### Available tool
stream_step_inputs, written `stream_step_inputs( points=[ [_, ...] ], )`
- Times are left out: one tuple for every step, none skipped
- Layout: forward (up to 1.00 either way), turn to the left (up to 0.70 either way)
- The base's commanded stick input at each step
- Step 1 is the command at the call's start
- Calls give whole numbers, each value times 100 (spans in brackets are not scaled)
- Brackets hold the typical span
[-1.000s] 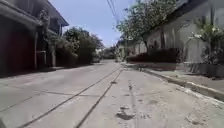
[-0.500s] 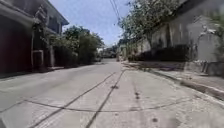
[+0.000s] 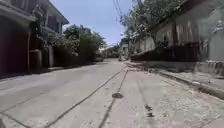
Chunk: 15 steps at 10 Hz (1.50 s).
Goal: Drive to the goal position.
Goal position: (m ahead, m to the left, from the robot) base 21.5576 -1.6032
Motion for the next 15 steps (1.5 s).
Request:
stream_step_inputs(
  points=[
    [100,1],
    [100,1],
    [100,1],
    [100,1],
    [100,1],
    [100,-30],
    [100,-39],
    [100,-39],
    [100,-8],
    [100,1],
    [100,1],
    [100,1],
    [100,1],
    [100,1],
    [100,1]
  ],
)
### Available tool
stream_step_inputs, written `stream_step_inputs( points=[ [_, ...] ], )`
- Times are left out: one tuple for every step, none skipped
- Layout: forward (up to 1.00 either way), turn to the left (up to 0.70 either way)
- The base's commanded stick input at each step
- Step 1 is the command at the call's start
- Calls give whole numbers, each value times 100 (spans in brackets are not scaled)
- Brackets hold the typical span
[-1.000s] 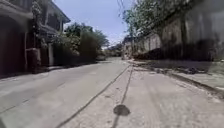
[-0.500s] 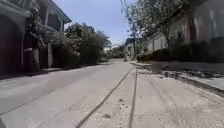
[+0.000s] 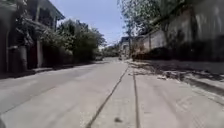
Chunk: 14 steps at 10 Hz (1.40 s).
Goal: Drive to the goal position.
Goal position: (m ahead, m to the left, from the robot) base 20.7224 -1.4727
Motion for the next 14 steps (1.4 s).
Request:
stream_step_inputs(
  points=[
    [100,1],
    [100,1],
    [100,1],
    [100,1],
    [100,1],
    [100,1],
    [100,-13],
    [100,-39],
    [100,-39],
    [100,-39],
    [100,-39],
    [100,-39],
    [100,-29],
    [100,1]
  ],
)
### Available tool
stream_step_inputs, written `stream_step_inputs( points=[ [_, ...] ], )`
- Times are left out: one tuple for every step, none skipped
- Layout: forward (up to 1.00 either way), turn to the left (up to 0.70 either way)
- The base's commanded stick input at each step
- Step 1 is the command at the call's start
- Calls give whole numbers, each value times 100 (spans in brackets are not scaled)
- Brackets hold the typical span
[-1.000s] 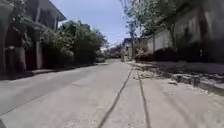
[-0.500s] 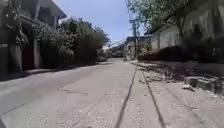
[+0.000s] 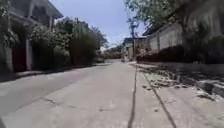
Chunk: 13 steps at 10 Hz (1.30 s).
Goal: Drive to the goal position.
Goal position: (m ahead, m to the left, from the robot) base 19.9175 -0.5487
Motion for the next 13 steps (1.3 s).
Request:
stream_step_inputs(
  points=[
    [100,1],
    [100,1],
    [100,1],
    [100,1],
    [100,1],
    [100,1],
    [100,1],
    [100,1],
    [100,1],
    [100,1],
    [100,1],
    [100,1],
    [100,1]
  ],
)
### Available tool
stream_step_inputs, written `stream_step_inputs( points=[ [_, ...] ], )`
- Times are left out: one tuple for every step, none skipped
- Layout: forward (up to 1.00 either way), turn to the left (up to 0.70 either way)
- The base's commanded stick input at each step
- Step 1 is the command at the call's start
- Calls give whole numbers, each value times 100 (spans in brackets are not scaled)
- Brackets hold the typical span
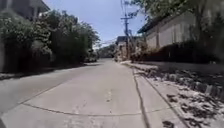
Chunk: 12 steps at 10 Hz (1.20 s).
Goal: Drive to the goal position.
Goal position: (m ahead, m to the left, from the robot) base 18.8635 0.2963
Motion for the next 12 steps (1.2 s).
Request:
stream_step_inputs(
  points=[
    [100,1],
    [100,-20],
    [100,-39],
    [100,-39],
    [100,-39],
    [100,-39],
    [100,-39],
    [100,1],
    [100,1],
    [100,1],
    [100,1],
    [100,1]
  ],
)
